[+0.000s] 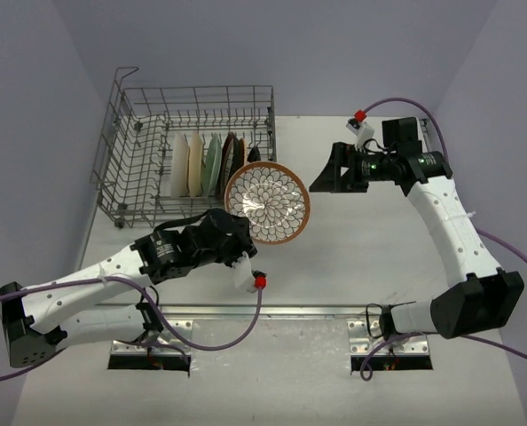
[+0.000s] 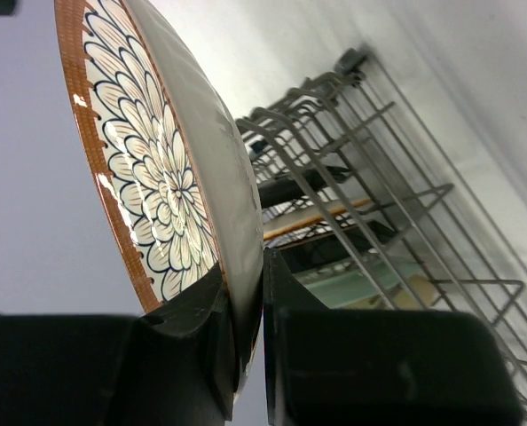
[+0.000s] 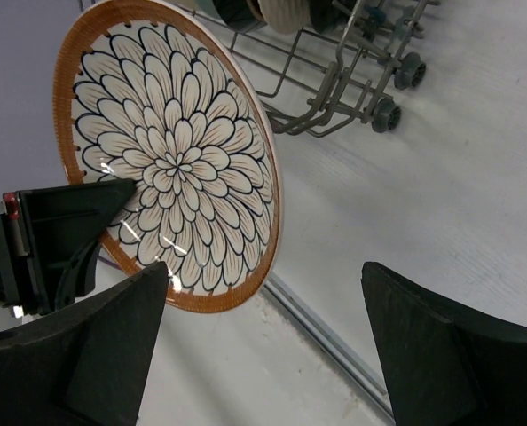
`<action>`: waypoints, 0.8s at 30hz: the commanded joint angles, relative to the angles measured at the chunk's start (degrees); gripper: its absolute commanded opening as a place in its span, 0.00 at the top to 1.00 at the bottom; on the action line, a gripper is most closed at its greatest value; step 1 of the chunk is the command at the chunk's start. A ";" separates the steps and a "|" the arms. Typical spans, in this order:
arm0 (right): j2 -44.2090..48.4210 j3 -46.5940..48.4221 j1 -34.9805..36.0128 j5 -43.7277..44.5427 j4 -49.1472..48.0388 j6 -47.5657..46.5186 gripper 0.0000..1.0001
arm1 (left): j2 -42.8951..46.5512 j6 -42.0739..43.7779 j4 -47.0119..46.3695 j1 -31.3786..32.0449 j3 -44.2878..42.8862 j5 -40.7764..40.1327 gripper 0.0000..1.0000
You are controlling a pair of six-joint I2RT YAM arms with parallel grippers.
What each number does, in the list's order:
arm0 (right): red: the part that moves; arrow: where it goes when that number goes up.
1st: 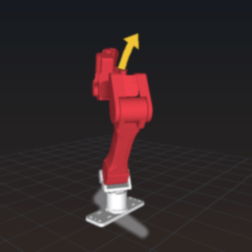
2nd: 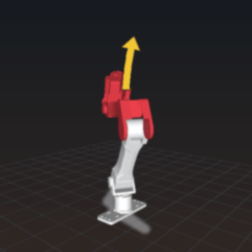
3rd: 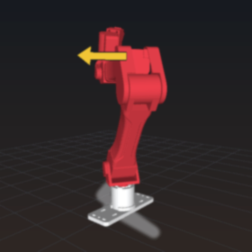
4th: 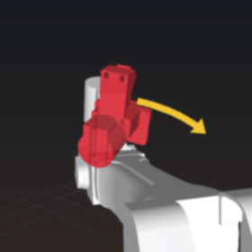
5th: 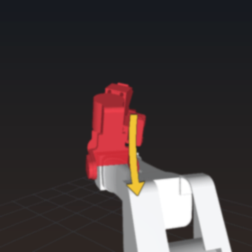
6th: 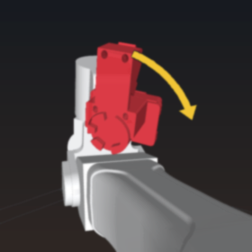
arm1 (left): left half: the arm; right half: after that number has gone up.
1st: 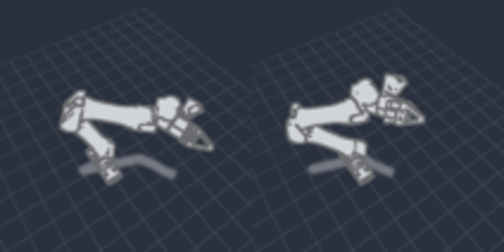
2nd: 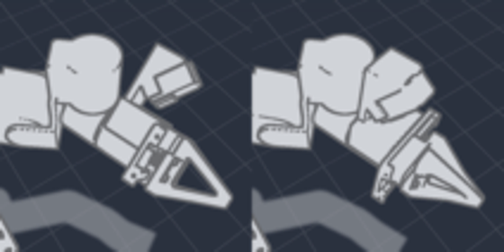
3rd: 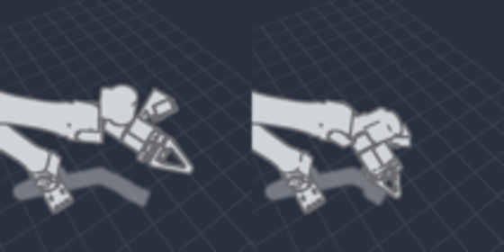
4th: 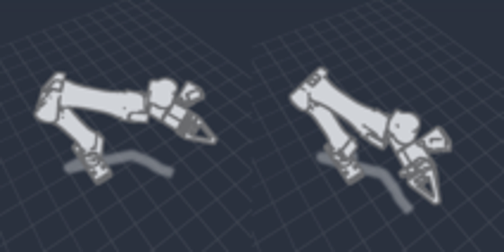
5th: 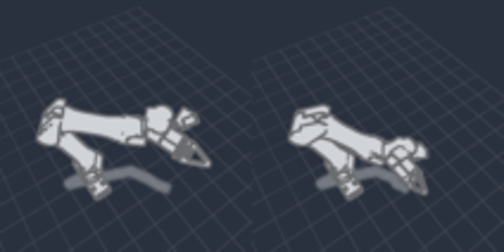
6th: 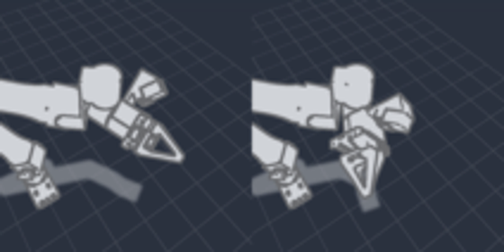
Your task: Unload the plates from the dish rack
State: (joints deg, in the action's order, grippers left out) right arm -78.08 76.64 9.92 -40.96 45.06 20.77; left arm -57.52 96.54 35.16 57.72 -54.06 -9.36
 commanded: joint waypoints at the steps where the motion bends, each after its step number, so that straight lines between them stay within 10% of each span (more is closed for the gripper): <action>1: -0.18 -1.65 2.82 -0.80 -4.52 -2.07 0.11 | 2.00 4.29 -13.81 2.54 -2.08 -3.72 1.00; 12: -2.46 -4.16 4.45 -4.86 -8.31 -1.45 0.40 | 1.14 4.09 -16.97 4.72 -1.88 -4.62 1.00; 16: -2.56 -4.57 4.54 -5.02 -8.45 -1.22 0.89 | 1.22 3.71 -17.92 5.12 -1.14 -4.79 0.99; 24: -1.51 -5.69 -0.95 -7.81 -8.32 0.78 1.00 | 2.64 -1.53 -18.99 5.03 -0.29 -6.84 0.40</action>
State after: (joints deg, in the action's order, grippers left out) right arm -80.66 70.94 13.14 -45.57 39.15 21.18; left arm -57.80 97.67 26.02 62.25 -52.69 -13.32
